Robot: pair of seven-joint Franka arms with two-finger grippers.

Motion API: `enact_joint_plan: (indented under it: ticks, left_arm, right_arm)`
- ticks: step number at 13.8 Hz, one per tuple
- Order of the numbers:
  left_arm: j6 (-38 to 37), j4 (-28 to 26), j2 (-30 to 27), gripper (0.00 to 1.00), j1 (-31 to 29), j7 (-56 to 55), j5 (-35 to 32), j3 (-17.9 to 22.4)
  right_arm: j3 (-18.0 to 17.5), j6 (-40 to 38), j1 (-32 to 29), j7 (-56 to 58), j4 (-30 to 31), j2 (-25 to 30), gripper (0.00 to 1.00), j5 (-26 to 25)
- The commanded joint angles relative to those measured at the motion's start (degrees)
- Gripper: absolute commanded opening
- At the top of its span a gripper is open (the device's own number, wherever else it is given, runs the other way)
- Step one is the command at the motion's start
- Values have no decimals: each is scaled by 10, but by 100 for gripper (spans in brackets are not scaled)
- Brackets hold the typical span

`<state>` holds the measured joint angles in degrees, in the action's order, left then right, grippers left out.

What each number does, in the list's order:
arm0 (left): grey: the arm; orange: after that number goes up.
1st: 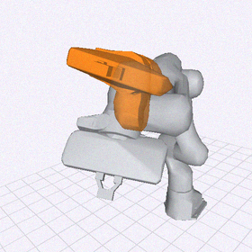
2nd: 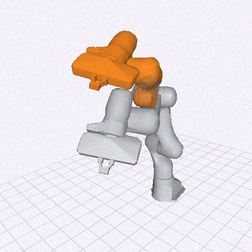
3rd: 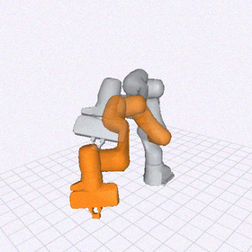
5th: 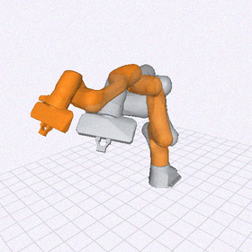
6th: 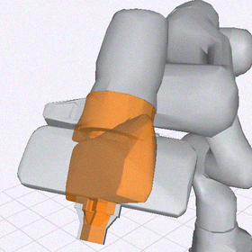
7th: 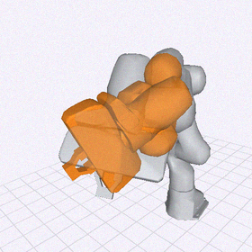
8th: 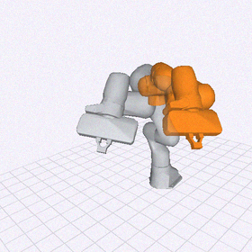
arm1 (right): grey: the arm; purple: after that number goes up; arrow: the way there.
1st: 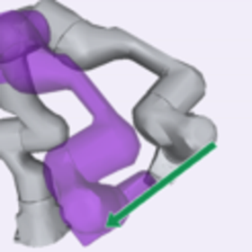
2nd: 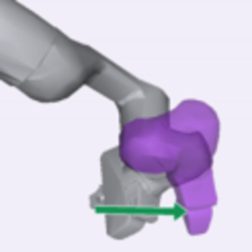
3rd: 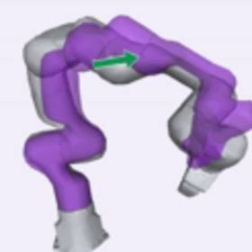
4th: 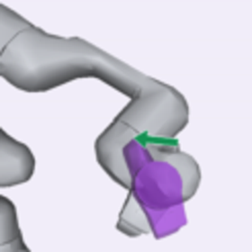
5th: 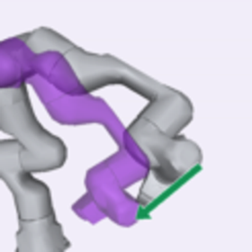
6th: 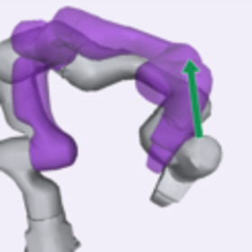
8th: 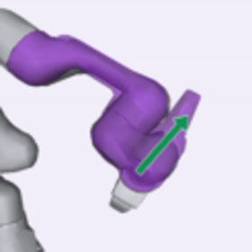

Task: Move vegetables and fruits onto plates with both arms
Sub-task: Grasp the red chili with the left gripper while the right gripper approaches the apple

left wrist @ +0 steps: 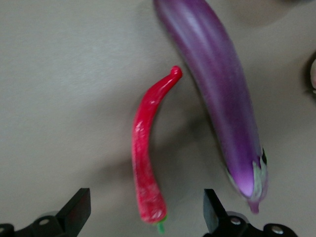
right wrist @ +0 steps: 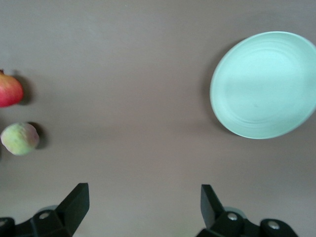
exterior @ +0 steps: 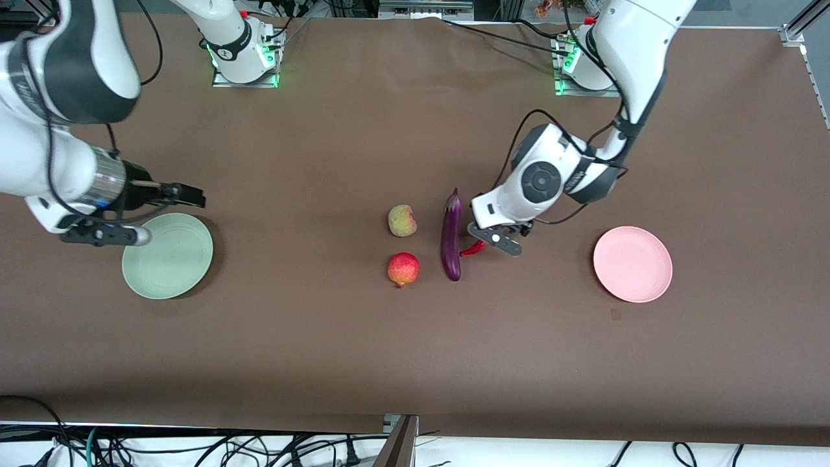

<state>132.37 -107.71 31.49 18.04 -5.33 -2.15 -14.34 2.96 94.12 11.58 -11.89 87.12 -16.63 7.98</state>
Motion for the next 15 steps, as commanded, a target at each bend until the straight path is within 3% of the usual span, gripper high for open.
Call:
enact_joint_plan:
  ticks: [1,2,4,6,8,11,15]
  left_arm:
    - [26,1,15,100,13,-46,-56,6]
    - [38,2,24,99,18,-53,-66,6]
    - [57,4,45,76,21,-53,-84,6]
    - [61,4,45,29,19,-54,-87,5]
    - [57,4,45,0,19,-54,-87,6]
    - [-31,7,4,0,8,-46,-88,11]
    - [-162,13,-54,0,-36,-38,-147,11]
  right_arm:
    - [2,37,39,-64,-5,-30,100,35]
    - [2,56,51,-91,-5,-38,100,39]
    - [2,80,73,-121,-5,-57,100,39]
    - [2,106,96,-152,-5,-74,100,40]
    - [2,120,114,-179,-5,-85,100,41]
    - [2,145,133,-182,-5,-106,100,56]
    - [2,170,171,-189,-5,-127,100,63]
